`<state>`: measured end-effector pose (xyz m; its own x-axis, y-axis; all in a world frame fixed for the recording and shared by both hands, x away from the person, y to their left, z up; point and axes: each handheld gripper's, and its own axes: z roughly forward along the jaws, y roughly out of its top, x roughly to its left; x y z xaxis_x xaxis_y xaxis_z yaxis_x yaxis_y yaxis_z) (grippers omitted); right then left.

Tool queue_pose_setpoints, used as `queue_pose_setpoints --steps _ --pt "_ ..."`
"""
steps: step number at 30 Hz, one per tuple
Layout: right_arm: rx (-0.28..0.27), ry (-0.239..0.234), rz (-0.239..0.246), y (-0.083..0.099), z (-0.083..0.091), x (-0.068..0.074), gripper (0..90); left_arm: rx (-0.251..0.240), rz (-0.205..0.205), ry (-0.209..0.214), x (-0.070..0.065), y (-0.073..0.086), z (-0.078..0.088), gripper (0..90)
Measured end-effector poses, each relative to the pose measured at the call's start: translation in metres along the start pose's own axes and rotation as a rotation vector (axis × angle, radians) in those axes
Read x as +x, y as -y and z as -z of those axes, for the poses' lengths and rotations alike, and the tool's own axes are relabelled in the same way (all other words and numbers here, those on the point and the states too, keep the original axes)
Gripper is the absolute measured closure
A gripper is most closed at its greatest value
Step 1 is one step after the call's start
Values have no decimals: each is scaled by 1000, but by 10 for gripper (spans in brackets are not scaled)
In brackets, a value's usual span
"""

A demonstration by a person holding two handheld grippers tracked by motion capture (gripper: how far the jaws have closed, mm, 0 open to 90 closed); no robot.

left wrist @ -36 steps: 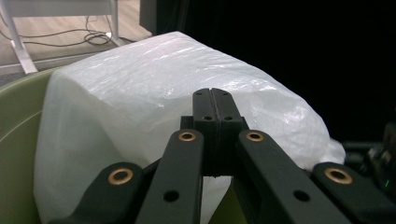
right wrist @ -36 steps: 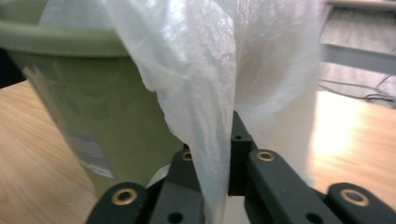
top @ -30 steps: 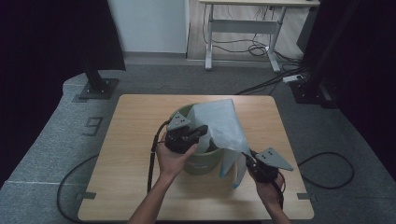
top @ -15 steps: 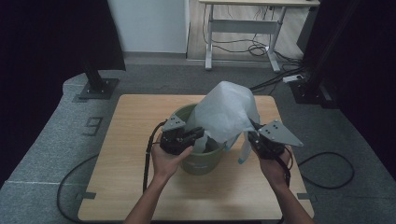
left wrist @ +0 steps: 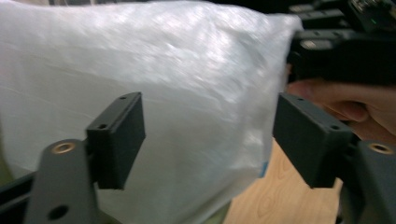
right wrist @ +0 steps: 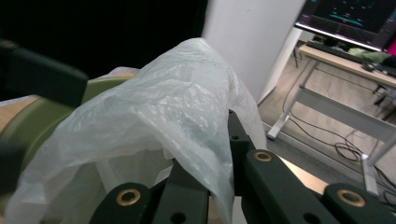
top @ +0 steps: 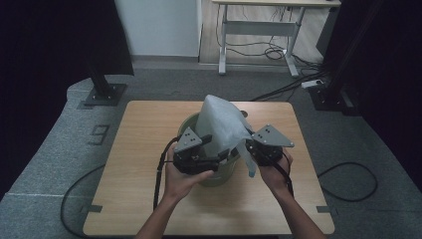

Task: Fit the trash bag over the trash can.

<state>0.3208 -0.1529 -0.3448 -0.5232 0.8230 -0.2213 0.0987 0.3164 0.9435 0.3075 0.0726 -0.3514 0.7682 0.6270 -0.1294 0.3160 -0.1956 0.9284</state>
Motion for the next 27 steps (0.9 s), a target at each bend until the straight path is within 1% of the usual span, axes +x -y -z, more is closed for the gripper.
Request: queue_pose_setpoints --steps 2,4,5,6,7,8,9,10,11,13,14,15,16,17,19,20,21,23,26,27 --pt "3 3 -14 0 -2 -1 883 9 -9 -6 -3 1 -4 224" --pt "4 1 -28 1 -3 -2 883 20 -21 -31 -5 1 -9 230" --pt "1 -5 -34 1 -3 -2 883 24 -19 -47 -5 1 -11 245" --pt "1 -5 -34 1 -3 -2 883 24 -19 -47 -5 1 -11 280" --pt "-5 -14 -44 3 -2 -2 883 30 -3 -77 -3 2 -15 329" --pt "-10 -23 -52 4 -1 -3 882 31 11 -86 0 2 -16 365" --pt "-16 -35 -62 5 0 -3 880 28 28 -84 2 2 -17 420" --pt "-22 -46 -71 6 0 -4 876 28 28 -84 2 2 -17 485" --pt "-27 -54 -80 8 1 -4 865 13 43 -78 6 2 -17 533" --pt "-39 -79 -97 11 2 -6 819 -1 44 -81 8 1 -15 628" --pt "-39 -79 -97 11 2 -6 819 -1 44 -81 8 1 -15 671" --pt "-48 -106 -114 16 4 -6 742 -9 39 -85 10 1 -14 709" --pt "-48 -106 -114 16 4 -6 742 -9 39 -85 10 1 -14 736" --pt "-66 -122 -128 21 7 -5 647 -12 39 -80 12 1 -13 766" --pt "-85 -120 -128 25 12 -2 568 -12 36 -80 12 0 -12 803" --pt "-85 -120 -128 25 12 -2 568 -12 36 -80 12 0 -12 819" --pt "-103 -129 -132 31 20 1 509 -13 34 -77 13 0 -12 833" --pt "-119 -155 -146 37 25 2 487 -13 32 -88 14 0 -12 852" --pt "-125 -158 -146 43 32 3 466 -14 40 -89 17 0 -11 865" --pt "-130 -168 -160 50 37 4 453 -20 48 -88 19 -1 -10 875"
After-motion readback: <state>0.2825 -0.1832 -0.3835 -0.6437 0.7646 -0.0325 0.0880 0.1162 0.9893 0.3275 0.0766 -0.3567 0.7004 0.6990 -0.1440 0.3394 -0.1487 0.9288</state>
